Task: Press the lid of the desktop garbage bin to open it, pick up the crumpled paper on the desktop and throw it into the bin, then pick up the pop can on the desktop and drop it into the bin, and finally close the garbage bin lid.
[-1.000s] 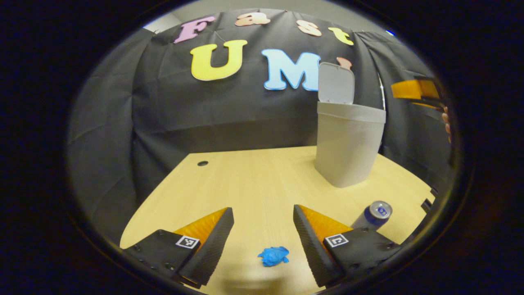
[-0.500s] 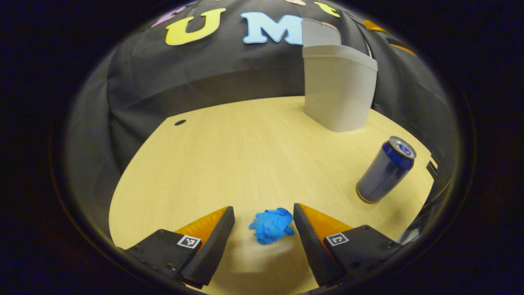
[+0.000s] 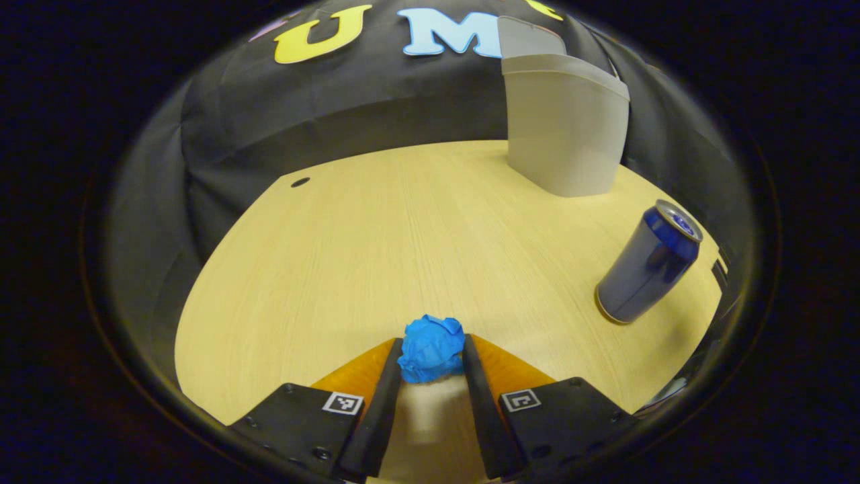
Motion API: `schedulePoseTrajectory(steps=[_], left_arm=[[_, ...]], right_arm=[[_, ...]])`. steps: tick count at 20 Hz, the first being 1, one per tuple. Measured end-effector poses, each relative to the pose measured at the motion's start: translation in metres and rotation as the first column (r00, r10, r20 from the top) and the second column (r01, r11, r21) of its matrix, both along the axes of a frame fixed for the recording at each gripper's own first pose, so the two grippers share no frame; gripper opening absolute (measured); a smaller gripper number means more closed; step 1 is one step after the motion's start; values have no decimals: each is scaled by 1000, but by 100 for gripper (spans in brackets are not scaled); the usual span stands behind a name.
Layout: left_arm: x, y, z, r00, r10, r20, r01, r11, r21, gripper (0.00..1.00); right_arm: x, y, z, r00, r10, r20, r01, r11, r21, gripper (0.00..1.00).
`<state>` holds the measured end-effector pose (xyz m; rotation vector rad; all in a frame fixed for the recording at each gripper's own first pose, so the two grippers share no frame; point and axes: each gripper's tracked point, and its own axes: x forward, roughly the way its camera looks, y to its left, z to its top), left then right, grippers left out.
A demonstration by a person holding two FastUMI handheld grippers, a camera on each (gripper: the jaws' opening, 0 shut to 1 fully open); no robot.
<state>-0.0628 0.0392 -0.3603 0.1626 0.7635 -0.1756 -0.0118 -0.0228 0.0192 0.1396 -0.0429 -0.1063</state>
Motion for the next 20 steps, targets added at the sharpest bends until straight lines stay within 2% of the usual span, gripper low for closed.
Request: schedulePoseTrajectory(steps=[2,3,5,6,7,8,13,14,17,20], left_arm=[[1,-4,1,1000,3,-8,-3,1000,10,49],[-1,-7,1,1000,-4,-10,4,1000,9,51],[-3,-10,2,1000,6,-25,-6,1000,4,30],[-3,-12,4,1000,6,-22,-5,1000,5,34],[-2,-9,9,1000,24,0,-24,999,26,34],[1,-8,15,999,27,16,-28,999,38,22],[7,-23,41,997,19,74,-21,1000,16,19],[10,-24,48,996,22,88,-23,1000,12,22],[19,-31,74,990,39,137,-38,999,-14,21],[30,-34,110,980,68,189,-60,997,-49,23]], right_arm=[[0,-5,-6,1000,0,-11,0,1000,14,96],[-2,-8,-7,1000,-1,-14,1,1000,18,96],[-4,-12,-12,1000,-2,-20,2,1000,23,96],[-4,-15,-13,1000,-2,-23,3,1000,22,96],[-5,-17,-15,1000,-3,-24,4,1000,19,96],[-5,-19,-16,1000,-4,-28,5,1000,15,96],[-4,-27,-12,1000,-6,-13,6,1000,7,96],[-3,-29,-9,1000,-6,-8,6,1000,3,96],[-2,-30,-8,1000,0,-2,0,1000,-10,96],[-5,-32,-7,1000,8,5,-8,1000,-12,96]])
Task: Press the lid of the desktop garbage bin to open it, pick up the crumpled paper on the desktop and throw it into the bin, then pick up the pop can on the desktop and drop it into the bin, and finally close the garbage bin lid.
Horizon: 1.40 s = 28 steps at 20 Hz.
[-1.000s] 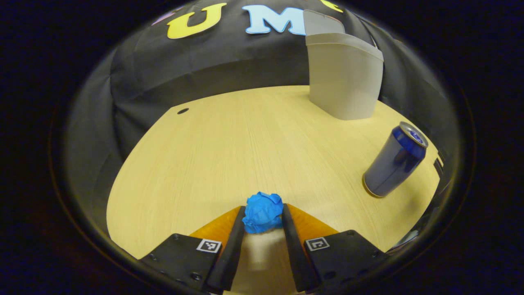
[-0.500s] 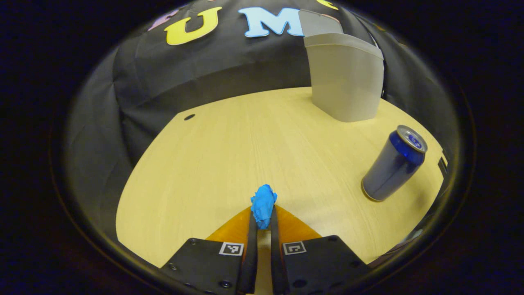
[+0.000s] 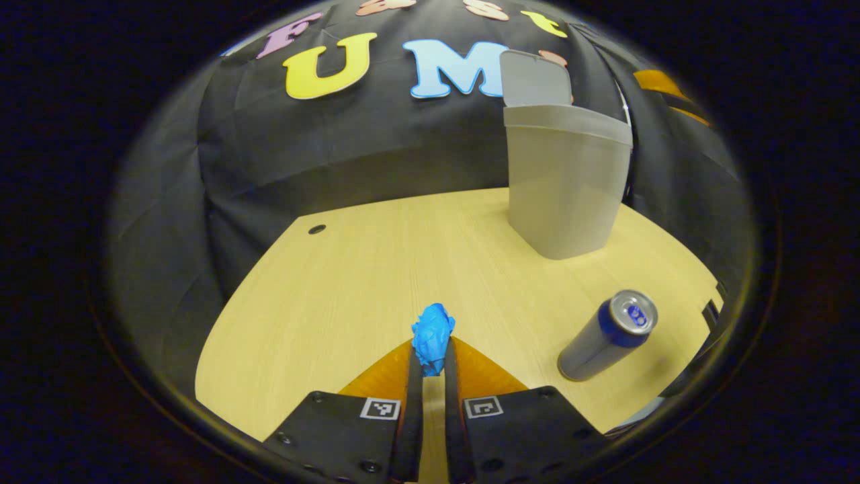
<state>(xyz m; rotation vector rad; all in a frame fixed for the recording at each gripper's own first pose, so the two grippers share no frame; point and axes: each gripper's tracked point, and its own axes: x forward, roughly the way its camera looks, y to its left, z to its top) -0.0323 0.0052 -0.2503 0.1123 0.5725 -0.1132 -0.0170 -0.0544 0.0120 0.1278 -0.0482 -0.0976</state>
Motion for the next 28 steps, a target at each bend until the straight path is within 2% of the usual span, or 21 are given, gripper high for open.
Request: schedulePoseTrajectory(steps=[2,4,5,8,14,19,20,28], left_arm=[[12,-9,29,998,7,57,-5,999,-41,21],[23,-20,59,993,-3,116,11,998,-63,23],[27,-27,75,989,-14,145,24,998,-64,20],[39,-46,114,974,-39,222,55,996,-67,22],[58,-85,176,940,-83,332,125,987,-106,20],[78,-121,215,913,-98,396,172,973,-157,22],[83,-127,220,911,-101,399,179,970,-163,20],[115,-178,245,901,-136,411,255,934,-250,22]], right_arm=[[-2,-2,-2,1000,1,0,-1,1000,-5,96],[-6,-10,-2,1000,-17,4,17,1000,-10,96],[-9,-13,-2,1000,-24,6,24,1000,-2,96],[-16,-17,-1,999,-25,22,24,999,30,96],[-31,-33,2,998,-37,54,36,999,20,96],[-37,-43,-11,998,-45,36,44,999,21,96],[-37,-44,-16,999,-44,24,43,999,19,96],[-31,-53,-20,999,-42,8,42,999,34,96]])
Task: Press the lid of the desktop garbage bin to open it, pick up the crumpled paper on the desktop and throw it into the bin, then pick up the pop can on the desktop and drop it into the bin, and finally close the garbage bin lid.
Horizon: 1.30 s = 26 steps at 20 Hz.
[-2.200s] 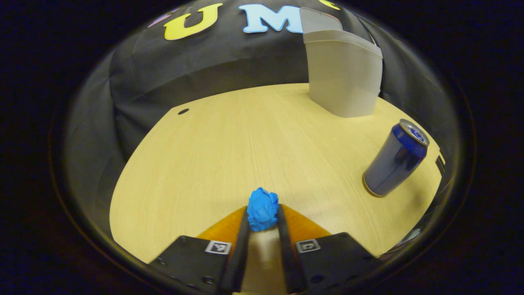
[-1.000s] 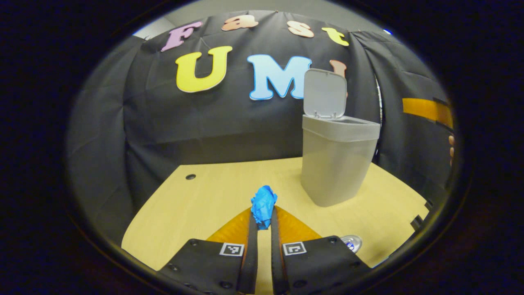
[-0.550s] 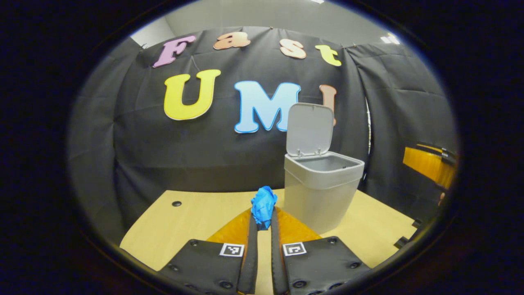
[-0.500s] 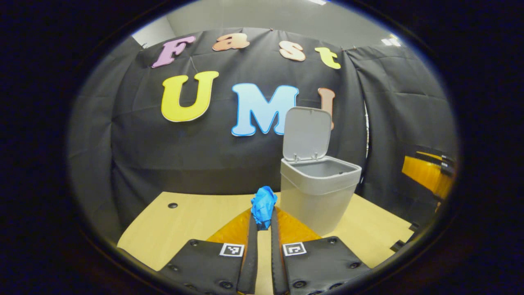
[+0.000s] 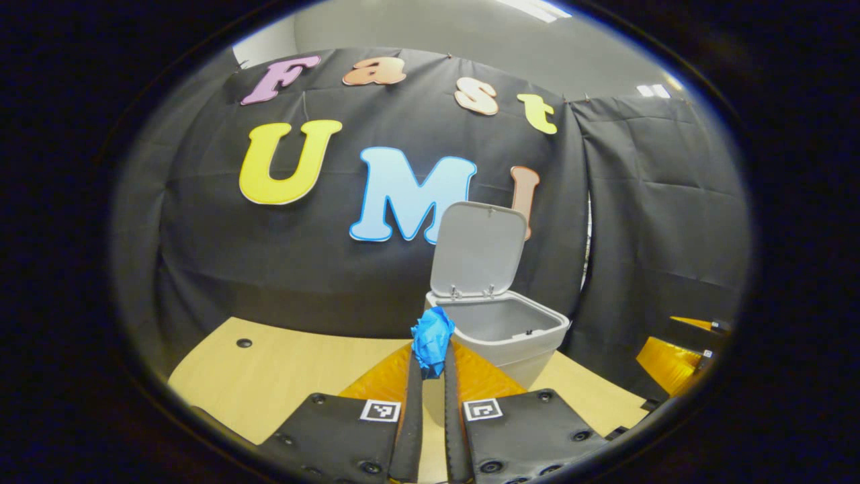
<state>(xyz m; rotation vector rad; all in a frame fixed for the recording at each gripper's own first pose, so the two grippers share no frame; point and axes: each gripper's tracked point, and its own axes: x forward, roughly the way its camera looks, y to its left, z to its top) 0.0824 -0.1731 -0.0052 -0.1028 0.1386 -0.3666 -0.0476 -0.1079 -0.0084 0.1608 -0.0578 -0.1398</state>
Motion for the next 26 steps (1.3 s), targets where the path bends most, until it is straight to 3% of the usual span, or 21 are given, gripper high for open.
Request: schedulePoseTrajectory(steps=[14,18,20,26], left_arm=[[59,-84,3,990,-139,-3,139,990,6,23],[78,-101,1,987,-158,8,158,987,34,27],[87,-108,-7,986,-167,0,167,985,50,36],[103,-115,-22,984,-174,-31,176,982,65,44]], right_arm=[[21,-5,-16,999,-28,-36,27,999,-19,96],[22,-10,-23,996,-51,-68,51,999,-10,96],[20,-15,-26,995,-67,-78,66,998,-8,96],[11,-23,-31,988,-112,-105,111,994,-10,96]])
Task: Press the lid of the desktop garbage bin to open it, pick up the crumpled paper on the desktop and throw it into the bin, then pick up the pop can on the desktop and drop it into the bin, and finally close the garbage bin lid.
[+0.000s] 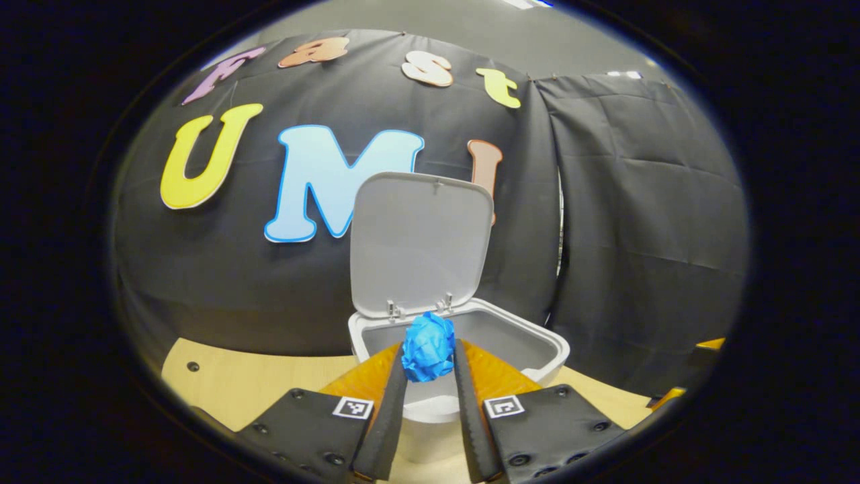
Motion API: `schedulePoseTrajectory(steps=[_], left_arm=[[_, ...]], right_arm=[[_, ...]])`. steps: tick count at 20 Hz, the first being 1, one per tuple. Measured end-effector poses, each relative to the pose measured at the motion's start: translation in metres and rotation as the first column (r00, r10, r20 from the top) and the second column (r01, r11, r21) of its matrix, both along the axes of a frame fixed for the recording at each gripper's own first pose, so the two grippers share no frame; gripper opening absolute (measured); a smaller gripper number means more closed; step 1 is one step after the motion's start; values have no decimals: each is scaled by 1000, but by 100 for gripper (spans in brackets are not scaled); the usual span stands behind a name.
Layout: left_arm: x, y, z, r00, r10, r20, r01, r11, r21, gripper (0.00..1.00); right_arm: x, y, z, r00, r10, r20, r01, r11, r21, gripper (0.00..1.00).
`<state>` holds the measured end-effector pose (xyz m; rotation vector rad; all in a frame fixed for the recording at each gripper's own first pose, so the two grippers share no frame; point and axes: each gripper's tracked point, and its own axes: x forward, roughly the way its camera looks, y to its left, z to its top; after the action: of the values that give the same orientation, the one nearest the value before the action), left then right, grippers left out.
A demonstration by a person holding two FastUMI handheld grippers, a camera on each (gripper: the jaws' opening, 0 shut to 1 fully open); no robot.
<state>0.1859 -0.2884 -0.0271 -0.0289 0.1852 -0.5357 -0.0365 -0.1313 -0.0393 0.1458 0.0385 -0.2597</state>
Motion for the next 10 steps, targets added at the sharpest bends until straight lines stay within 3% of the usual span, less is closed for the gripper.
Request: schedulePoseTrajectory(steps=[8,10], left_arm=[[3,-3,-2,1000,-23,-17,22,999,-44,87],[3,2,6,1000,-11,-1,11,999,-52,93]], right_arm=[[-3,5,6,1000,-20,5,20,1000,-16,96],[-1,9,6,1000,-10,6,10,1000,-18,96]])
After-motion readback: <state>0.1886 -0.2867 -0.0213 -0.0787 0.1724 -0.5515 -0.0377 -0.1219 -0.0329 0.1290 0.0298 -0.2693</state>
